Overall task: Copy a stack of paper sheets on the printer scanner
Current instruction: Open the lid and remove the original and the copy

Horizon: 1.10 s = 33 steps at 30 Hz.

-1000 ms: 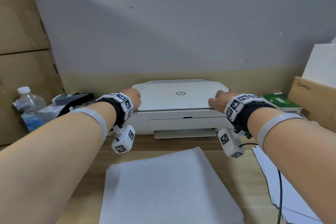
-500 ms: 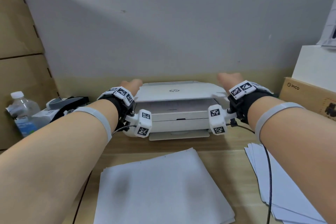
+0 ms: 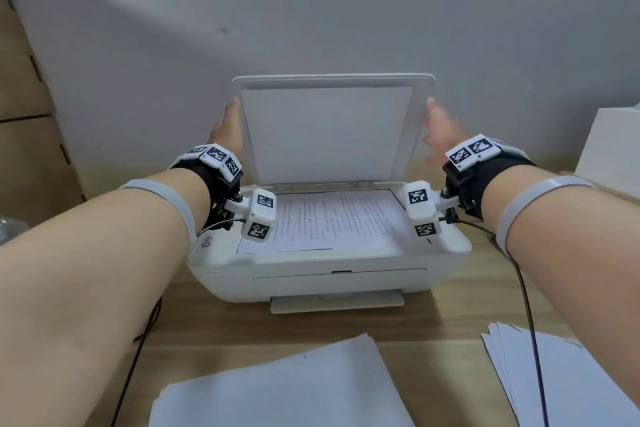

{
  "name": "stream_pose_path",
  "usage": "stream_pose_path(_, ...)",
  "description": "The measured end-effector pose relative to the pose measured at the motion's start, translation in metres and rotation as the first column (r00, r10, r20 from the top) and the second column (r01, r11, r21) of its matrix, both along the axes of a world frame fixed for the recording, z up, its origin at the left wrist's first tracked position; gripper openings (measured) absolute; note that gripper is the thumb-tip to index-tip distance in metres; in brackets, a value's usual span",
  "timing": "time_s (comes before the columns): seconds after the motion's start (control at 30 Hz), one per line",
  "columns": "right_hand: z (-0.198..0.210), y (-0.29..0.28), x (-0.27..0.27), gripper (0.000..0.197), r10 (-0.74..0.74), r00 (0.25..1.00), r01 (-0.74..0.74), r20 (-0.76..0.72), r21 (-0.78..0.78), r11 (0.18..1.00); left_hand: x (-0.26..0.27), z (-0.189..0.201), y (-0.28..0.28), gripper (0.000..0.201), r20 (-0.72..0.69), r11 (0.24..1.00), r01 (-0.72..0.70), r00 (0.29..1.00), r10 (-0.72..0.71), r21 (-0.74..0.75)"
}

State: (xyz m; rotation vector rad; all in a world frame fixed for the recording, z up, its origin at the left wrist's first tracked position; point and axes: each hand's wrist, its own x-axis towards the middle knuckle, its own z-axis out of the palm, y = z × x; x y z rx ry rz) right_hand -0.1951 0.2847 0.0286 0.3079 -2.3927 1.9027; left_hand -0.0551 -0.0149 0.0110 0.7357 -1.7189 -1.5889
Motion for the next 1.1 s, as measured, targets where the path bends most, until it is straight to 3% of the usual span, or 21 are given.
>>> stream_pose_path(0.23,-0.019,-0.025,-0.022,0.061,0.084,0.994,-0.096,0.068,0.209,0.973,-0.034,-0.012,-0.008,0.103,0.024,0.988,0.113,0.993,-0.111,-0.106)
stream_pose_path(0.37,-0.028,-0.033,-0.035,0.067,0.081,0.991,-0.105,0.108,0.233,0.967,-0.082,-0.031,-0.049,0.117,0.065,0.984,0.151,0.987,-0.145,-0.098)
stream_pose_path(0.43,-0.031,-0.031,-0.038,0.066,0.107,0.989,-0.129,0.106,0.230,0.965,-0.086,-0.028,-0.043,0.119,0.089,0.981,0.162,0.984,-0.152,-0.111)
stream_pose_path(0.63,-0.037,-0.022,-0.036,0.073,0.086,0.970,-0.138,0.228,0.225,0.964,-0.064,-0.010,-0.004,0.083,0.142,0.972,0.155,0.981,-0.131,-0.175)
stream_pose_path(0.73,-0.035,-0.013,-0.019,0.063,0.090,0.962,-0.160,0.256,0.266,0.951,-0.060,-0.013,-0.006,0.073,0.236,0.965,0.134,0.969,-0.079,-0.227)
stream_pose_path(0.9,-0.040,0.001,0.006,0.052,0.111,0.942,-0.250,0.315,0.443,0.861,-0.029,-0.031,0.001,0.058,0.521,0.945,0.294,0.834,-0.180,-0.145)
stream_pose_path(1.1,-0.042,0.013,0.035,0.041,0.080,0.948,-0.257,0.308,0.596,0.761,0.011,-0.045,0.019,0.035,0.702,0.897,0.403,0.692,-0.168,-0.183)
